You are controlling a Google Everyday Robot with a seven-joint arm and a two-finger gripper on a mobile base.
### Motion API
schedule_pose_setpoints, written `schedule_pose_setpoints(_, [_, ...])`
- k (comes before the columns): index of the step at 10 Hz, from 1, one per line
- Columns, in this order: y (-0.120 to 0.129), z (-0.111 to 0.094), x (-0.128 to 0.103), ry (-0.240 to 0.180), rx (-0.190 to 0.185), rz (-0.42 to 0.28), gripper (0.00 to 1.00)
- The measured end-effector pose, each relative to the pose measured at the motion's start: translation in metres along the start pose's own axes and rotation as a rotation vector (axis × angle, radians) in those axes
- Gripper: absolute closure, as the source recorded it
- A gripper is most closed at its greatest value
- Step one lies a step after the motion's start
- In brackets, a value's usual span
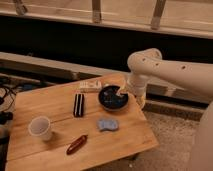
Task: Place the white sponge in the ceramic cup
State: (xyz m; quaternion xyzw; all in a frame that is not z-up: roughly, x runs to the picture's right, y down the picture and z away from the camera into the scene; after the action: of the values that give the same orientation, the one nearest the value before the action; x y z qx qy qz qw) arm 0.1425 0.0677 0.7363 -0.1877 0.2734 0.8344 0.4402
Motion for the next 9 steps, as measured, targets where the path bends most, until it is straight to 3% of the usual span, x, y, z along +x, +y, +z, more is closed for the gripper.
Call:
schedule_pose_setpoints(3, [0.009,0.005,0.017,0.004,0.017,-0.033,0.20])
schedule_pose_setpoints(5, [0.015,0.012,0.022,0.026,0.065,-0.059,0.20])
schedule_pose_setpoints(7, [0.016,0.041,0.029,0.077,0.100,-0.072,0.20])
schedule_pose_setpoints(9, [0.018,0.071,0.037,0.139,0.107,-0.079,0.20])
